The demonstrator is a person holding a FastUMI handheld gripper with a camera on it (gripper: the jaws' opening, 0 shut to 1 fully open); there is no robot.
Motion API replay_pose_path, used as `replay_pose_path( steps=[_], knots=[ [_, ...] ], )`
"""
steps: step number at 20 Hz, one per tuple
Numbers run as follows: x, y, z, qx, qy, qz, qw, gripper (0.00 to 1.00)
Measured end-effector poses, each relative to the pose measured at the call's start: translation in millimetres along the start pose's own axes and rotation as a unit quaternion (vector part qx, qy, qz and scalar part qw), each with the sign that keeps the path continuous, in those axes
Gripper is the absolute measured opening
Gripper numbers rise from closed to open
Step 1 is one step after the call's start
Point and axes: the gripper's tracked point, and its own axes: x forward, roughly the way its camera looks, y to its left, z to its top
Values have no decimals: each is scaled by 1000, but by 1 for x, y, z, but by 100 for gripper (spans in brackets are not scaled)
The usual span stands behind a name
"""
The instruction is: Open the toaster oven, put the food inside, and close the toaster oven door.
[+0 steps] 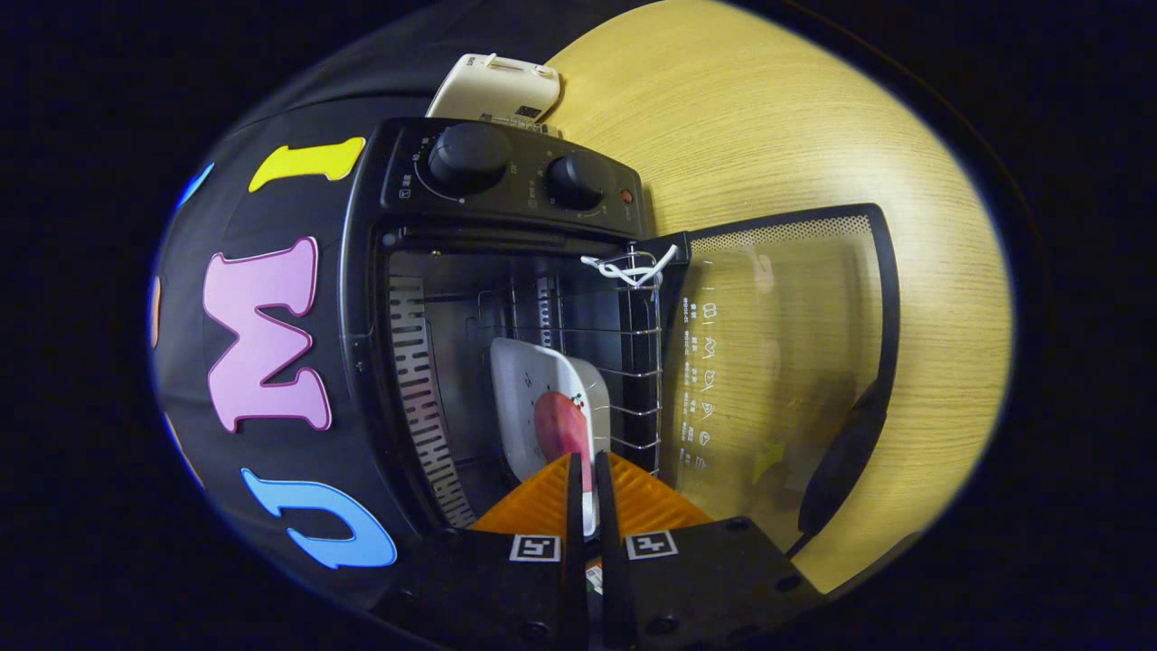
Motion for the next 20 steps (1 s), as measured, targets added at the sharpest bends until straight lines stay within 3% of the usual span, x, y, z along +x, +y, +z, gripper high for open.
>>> replay_pose_path(
  steps=[1, 5, 7, 10, 13, 15, 17, 19, 20],
  knots=[
    [-3, 1, -3, -2, 5, 4, 1000, 17],
    [-29, 12, -12, -18, 28, 26, 999, 64],
    [-46, 21, -6, -30, 30, 39, 998, 99],
    [-63, 23, -8, -109, 41, 42, 992, 98],
    [-85, 15, -17, -236, 65, 50, 968, 98],
    [-101, 2, -21, -341, 60, 51, 937, 98],
    [-113, -19, -20, -452, 50, 31, 890, 98],
    [-122, -42, -17, -531, 42, 0, 846, 98],
    [-125, -54, -16, -553, 44, -18, 832, 98]
  ],
)
